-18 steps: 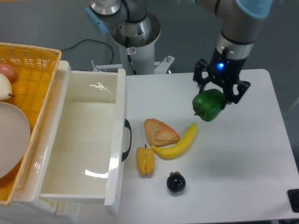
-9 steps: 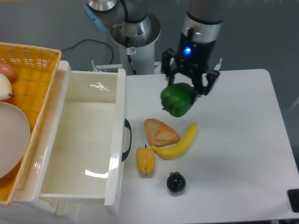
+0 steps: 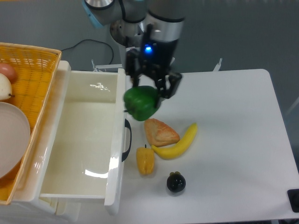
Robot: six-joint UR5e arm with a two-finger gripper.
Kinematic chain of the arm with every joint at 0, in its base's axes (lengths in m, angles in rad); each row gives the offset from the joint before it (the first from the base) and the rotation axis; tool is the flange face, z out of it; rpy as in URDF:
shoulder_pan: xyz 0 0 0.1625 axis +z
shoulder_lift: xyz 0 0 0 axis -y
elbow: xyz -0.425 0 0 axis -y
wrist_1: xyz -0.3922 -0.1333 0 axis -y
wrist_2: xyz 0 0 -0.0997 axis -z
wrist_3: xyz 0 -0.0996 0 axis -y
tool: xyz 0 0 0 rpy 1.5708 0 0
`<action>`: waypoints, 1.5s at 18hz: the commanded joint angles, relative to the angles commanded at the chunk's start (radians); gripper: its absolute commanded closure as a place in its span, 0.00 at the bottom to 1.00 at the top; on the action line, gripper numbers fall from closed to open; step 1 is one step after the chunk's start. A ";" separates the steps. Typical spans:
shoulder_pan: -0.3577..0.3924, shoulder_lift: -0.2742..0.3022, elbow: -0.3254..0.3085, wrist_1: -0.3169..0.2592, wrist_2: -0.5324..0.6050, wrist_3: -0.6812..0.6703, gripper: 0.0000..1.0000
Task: Place the green pepper in the upper white drawer
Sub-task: 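Carry the green pepper across the table over the open white drawer, then lower the green pepper into the drawer and open the gripper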
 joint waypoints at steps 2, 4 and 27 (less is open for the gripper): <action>-0.029 -0.018 -0.002 0.006 0.002 -0.002 0.73; -0.048 -0.037 -0.002 0.012 0.002 0.000 0.73; -0.141 -0.114 -0.046 0.049 0.008 0.008 0.60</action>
